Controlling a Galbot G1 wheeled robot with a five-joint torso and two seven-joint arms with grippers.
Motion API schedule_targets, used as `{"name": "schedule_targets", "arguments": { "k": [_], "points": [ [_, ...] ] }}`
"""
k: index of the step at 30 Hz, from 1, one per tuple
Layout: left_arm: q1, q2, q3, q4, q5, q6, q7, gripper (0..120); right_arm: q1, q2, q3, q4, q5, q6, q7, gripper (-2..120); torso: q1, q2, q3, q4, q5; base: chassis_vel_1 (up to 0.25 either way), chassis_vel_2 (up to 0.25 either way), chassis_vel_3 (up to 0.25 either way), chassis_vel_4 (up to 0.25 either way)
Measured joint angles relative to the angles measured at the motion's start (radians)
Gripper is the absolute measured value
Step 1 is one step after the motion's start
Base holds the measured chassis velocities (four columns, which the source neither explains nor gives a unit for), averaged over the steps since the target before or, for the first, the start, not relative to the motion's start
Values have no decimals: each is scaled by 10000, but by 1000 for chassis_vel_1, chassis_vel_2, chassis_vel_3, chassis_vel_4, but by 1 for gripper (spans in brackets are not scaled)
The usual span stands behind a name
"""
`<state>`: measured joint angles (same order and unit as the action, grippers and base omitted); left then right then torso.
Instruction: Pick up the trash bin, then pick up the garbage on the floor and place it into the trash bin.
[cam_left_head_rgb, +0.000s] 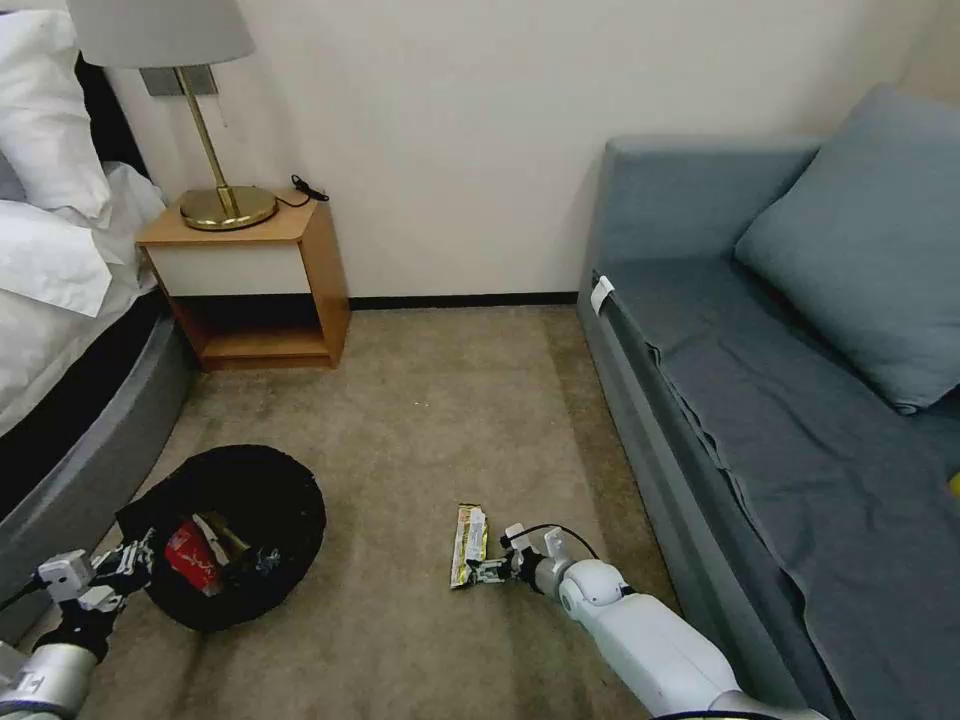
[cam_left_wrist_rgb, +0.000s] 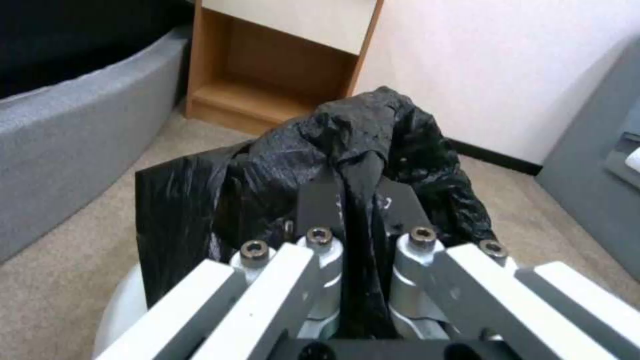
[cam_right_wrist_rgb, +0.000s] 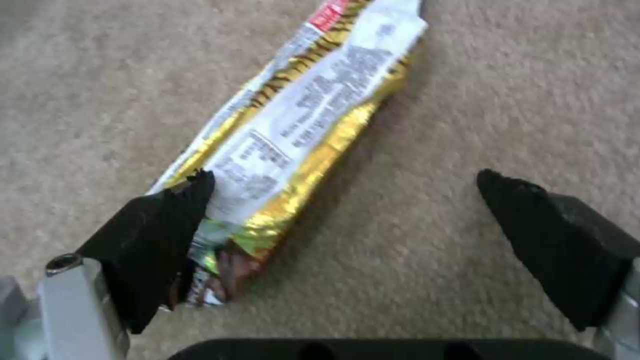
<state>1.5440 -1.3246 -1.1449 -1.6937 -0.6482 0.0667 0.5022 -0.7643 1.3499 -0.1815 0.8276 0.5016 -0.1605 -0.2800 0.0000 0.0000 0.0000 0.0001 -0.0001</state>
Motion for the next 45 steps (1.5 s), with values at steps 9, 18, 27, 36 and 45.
{"name": "schedule_targets", "arguments": {
  "k": [9,18,27,36,45],
  "points": [
    [-17,-51,-11,7,6,0,0,4,-9,187,384,-256,120,-2,242,100,0,0,-1,0,1,0,0,0,0],
    [-33,-92,-29,111,26,-38,0,4,-81,313,472,-438,191,15,296,100,0,1,-2,-1,-1,0,0,0,0],
    [-71,-75,-20,170,38,-40,-6,4,-194,589,448,-538,128,36,322,100,-1,2,-3,-11,-10,0,0,0,0],
    [-89,-52,-9,221,55,-58,-9,4,-263,747,143,-550,15,44,313,100,-1,3,-3,-8,-5,0,0,0,0],
    [-130,-60,67,225,111,-59,-30,4,-282,955,76,-808,-186,150,300,100,-1,5,-3,-9,-8,0,0,0,0]
  ]
}}
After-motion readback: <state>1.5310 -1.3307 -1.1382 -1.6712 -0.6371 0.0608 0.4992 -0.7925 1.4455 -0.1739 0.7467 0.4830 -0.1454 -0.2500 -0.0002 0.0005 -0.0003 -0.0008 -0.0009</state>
